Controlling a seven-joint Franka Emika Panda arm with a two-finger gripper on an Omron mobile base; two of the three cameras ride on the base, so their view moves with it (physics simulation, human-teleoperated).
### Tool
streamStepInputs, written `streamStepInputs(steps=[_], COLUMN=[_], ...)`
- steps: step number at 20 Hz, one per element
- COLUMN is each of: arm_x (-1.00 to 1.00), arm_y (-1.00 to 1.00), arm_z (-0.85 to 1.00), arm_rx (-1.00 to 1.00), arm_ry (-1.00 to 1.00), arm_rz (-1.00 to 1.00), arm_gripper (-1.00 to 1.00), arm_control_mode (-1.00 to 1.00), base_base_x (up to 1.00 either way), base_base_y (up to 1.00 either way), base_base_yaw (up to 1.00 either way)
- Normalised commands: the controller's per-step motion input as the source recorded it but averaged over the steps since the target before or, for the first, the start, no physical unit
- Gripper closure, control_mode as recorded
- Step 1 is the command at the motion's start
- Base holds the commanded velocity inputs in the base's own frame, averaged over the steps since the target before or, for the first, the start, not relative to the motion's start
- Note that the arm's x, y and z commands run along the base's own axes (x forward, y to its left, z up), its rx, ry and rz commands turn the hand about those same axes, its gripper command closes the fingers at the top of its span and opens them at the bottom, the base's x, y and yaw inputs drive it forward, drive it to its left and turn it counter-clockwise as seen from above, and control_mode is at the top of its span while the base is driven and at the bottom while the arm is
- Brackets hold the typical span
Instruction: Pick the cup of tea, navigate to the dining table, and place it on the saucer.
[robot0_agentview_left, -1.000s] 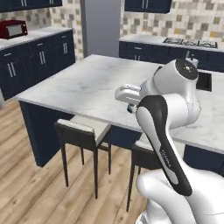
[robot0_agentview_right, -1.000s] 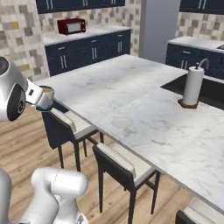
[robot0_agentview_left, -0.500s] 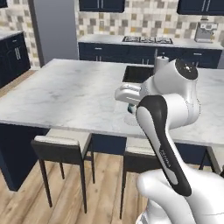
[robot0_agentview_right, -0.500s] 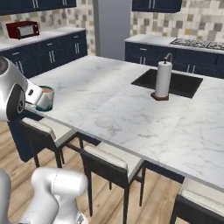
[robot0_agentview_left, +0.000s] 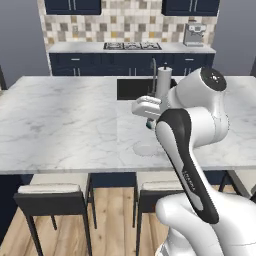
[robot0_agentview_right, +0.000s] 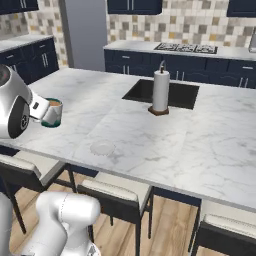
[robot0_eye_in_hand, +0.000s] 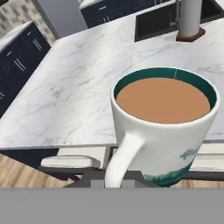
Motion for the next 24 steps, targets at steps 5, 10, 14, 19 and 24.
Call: streamStepInputs(steps=[5,10,14,19,24], arm_x=[0.00,0.12,0.52,0.33,0.24], arm_y=[0.00,0.04,0.27,0.28,0.19], arm_z=[0.00,-0.01,-0.21,-0.42,-0.46], arm_rx=[0.00,0.00,-0.02,-0.03,0.00], arm_ry=[0.00,0.00,-0.05,-0.15,-0.09], arm_rz=[0.00,-0.06,-0.29,-0.26,-0.23], arm_gripper=[1.00,1.00,1.00,1.00,1.00], arm_control_mode=[1.00,-1.00,-1.00,-1.00,-1.00], base_base_x=[0.59,0.48,0.00,0.00,0.00], base_base_y=[0.22,0.19,0.00,0.00,0.00], base_base_yaw=[-0.36,-0.29,0.00,0.00,0.00])
